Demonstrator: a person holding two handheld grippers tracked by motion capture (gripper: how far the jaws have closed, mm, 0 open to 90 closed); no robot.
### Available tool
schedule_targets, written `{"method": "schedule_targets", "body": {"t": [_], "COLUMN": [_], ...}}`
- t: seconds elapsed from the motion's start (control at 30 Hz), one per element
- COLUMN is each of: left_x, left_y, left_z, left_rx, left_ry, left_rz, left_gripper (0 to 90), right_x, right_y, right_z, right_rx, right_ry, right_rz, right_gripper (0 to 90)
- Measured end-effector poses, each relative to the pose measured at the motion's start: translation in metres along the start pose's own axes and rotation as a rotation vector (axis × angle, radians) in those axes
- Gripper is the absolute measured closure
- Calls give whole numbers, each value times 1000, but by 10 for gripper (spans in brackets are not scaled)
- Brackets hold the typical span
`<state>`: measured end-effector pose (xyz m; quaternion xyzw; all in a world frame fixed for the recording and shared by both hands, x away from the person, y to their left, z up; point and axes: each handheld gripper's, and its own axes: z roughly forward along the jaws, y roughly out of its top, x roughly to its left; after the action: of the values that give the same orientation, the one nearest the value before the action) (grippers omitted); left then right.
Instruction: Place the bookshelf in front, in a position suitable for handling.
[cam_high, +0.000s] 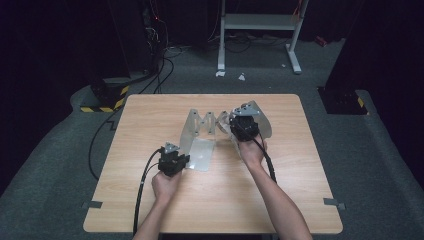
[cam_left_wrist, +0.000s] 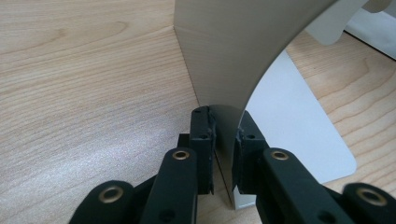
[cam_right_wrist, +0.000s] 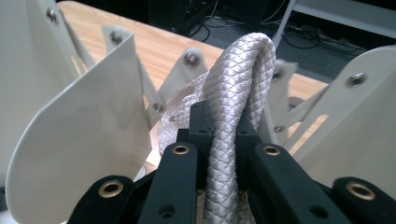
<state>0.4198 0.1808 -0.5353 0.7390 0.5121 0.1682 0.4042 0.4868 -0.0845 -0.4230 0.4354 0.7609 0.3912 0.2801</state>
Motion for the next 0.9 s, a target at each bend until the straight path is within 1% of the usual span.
{"method": "schedule_targets", "body": {"t": [0.1, 0.23, 0.4, 0.6, 0.7, 0.9], "left_x": [0, 0, 0, 0, 0, 0], "left_y": [0, 0, 0, 0, 0, 0], "left_z": [0, 0, 0, 0, 0, 0], "left_rx": [0, 2, 1, 2, 1, 2], "left_ry": [0, 0, 0, 0, 1, 0], "left_rz": [0, 3, 3, 2, 4, 5], "left_gripper": [805, 805, 806, 806, 805, 805], "right_x": [-2, 0, 2, 4, 7, 12], "right_y": [5, 6, 8, 18, 17, 7], "right_z": [-4, -4, -6, -10, -7, 6], "right_rx": [-7, -17, -31, -48, -38, -5], "right_ry": [-4, 0, 14, 25, 25, 21], "right_rz": [-2, -6, -6, -13, -23, -31], "right_gripper": [838, 838, 838, 837, 838, 837]}}
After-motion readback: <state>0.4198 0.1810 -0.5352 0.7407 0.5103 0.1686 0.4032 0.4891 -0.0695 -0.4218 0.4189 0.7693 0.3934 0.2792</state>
